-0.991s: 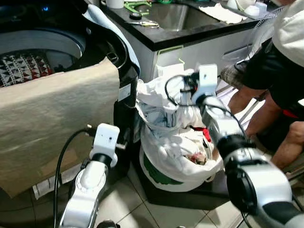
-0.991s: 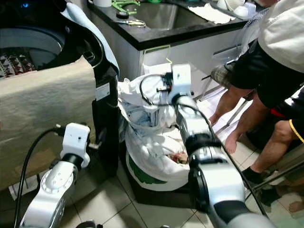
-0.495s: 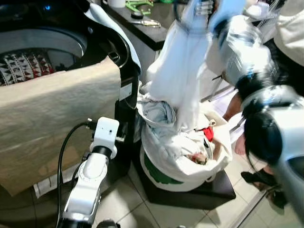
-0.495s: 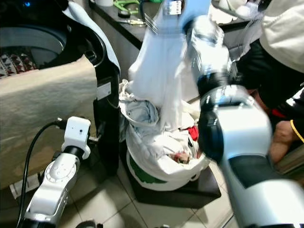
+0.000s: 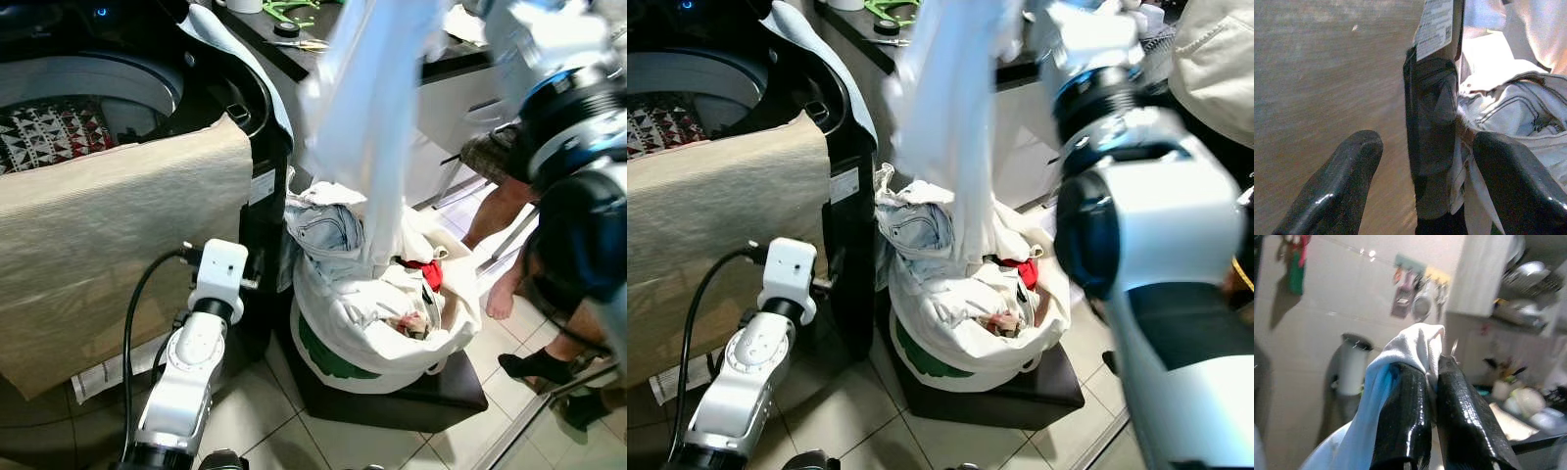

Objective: Clothes washing

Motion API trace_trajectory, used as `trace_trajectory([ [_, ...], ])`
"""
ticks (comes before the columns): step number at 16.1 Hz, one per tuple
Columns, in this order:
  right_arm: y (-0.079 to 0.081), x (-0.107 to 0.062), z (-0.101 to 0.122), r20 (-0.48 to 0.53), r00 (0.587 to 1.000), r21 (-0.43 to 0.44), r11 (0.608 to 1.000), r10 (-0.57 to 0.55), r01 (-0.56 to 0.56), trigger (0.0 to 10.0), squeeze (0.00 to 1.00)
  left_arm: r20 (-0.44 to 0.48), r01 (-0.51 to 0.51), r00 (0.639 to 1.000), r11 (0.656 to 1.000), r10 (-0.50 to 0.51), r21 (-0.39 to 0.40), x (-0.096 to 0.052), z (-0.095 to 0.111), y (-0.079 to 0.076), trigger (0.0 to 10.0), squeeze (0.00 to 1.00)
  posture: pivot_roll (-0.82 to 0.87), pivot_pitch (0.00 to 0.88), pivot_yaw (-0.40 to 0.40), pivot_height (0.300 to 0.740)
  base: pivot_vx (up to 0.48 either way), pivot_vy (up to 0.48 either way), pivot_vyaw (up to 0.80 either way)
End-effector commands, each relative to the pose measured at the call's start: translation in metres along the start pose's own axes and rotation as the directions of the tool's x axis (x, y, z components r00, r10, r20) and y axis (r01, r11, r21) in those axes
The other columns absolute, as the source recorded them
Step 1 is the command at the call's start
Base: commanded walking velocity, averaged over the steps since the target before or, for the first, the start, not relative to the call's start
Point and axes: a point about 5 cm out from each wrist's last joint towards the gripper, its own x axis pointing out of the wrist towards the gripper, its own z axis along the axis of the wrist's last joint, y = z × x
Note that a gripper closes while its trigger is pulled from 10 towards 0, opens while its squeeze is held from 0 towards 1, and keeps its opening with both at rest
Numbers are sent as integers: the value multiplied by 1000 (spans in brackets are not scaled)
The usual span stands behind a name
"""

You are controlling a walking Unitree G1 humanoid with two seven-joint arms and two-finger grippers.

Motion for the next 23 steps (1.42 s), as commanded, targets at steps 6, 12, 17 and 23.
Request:
trace_trajectory([
  [6,-13,6,72,178,982,-4,998,-56,57,0,0,5,-9,1000,1000,9,-4,2,1,-3,10000,0,154,0,-137,740,0,0,0],
  [12,-4,5,30,79,997,116,993,-9,0,0,0,8,-10,1000,1000,10,-4,4,3,-2,10000,0,137,0,-121,740,0,0,0],
  [17,29,-10,-41,-25,992,108,987,121,-118,0,0,18,-22,1000,1000,22,-20,4,5,-1,10000,0,137,0,-125,740,0,0,0],
  [23,62,-31,-79,-113,889,129,894,443,-429,0,0,9,-19,1000,999,20,-39,-1,3,-7,10000,0,137,0,-155,740,0,0,0],
])
